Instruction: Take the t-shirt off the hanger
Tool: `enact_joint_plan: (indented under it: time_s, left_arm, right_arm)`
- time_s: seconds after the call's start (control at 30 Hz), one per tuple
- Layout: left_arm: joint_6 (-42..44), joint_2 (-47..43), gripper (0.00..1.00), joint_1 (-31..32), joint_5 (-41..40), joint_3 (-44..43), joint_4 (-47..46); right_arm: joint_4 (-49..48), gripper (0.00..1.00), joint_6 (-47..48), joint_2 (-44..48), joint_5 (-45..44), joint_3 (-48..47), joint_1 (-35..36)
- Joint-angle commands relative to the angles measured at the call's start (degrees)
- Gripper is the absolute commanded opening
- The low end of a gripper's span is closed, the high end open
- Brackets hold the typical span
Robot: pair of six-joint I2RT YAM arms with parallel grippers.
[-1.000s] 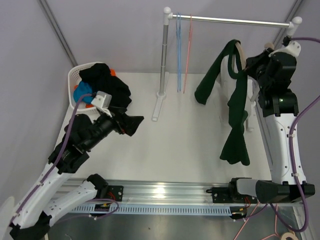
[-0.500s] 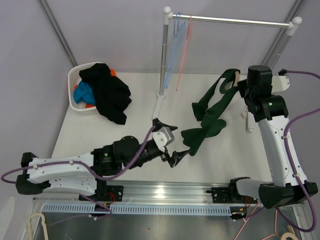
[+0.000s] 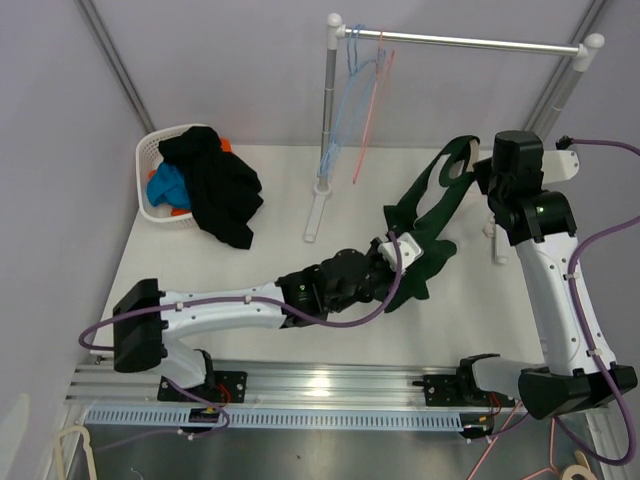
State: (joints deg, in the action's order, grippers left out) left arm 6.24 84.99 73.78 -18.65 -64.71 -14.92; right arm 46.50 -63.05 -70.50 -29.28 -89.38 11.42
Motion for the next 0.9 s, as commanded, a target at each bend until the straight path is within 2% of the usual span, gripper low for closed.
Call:
enact_joint_plan:
  time_s: [0.0, 0.07, 0.17, 0.3, 0.33, 0.37, 0.4, 0.43, 0.53, 0.6, 0.73, 0.83, 0.87]
  left_arm:
    - [-2.3, 2.3, 0.0, -1.0, 5.5, -7.6, 3.6]
    - [-2.1, 0.3, 0.01, -0.9, 5.6, -6.3, 2.3]
    - [-0.2, -6.8, 0.01, 1.0, 5.6, 3.1, -4.3]
    - [5.1, -15.5, 0.0, 6.5, 3.9, 10.3, -11.2]
    - [4.1, -17.6, 0.01, 6.9, 5.9, 13.6, -12.2]
    - [3.2, -21.8, 0.01, 7.2, 7.9, 14.9, -13.2]
    - [2.8, -23.9, 0.01, 7.6, 10.2, 15.9, -14.3]
    - [3.4, -25.6, 0.0, 8.2, 10.4, 18.3, -15.7]
    - [6.2, -29.2, 0.0, 10.7, 9.3, 20.9, -17.3]
    - [6.7, -29.9, 0.0, 10.8, 8.9, 22.5, -17.9]
    - [6.2, -31.0, 0.01, 10.8, 8.1, 25.4, -20.8]
    - [5.2, -27.4, 0.01, 9.7, 3.3, 23.0, -17.3]
    - [1.8, -25.8, 0.01, 7.4, 2.1, 19.7, -14.4]
  right_arm:
    - [-1.7, 0.0, -0.2, 1.9, -1.1, -4.2, 0.5]
    - [0.8, 0.0, 0.5, 0.0, -1.9, -6.2, 0.3]
    - [5.5, 0.0, -0.5, -4.0, 1.0, -11.0, -3.0]
    - [3.9, 0.0, 0.0, -9.5, 16.9, -12.0, -12.8]
    - [3.5, 0.0, 0.1, -10.9, 25.0, -12.4, -17.9]
    - [2.8, 0.0, -0.2, -12.1, 28.9, -12.3, -20.2]
    - [0.5, 0.0, -0.1, -14.7, 37.0, -12.2, -22.1]
    - [0.2, 0.0, -0.3, -16.2, 40.2, -12.8, -25.4]
    - [-1.9, 0.0, -1.0, -22.5, 51.4, -15.2, -28.2]
    - [-2.5, 0.0, -1.2, -25.7, 54.8, -18.9, -28.8]
    - [-5.2, 0.0, -2.8, -28.1, 59.5, -20.0, -29.8]
    - [-1.9, 0.0, 0.6, -26.2, 55.8, -21.4, -28.4]
    - [-1.1, 0.0, 2.0, -24.9, 51.7, -21.2, -26.6]
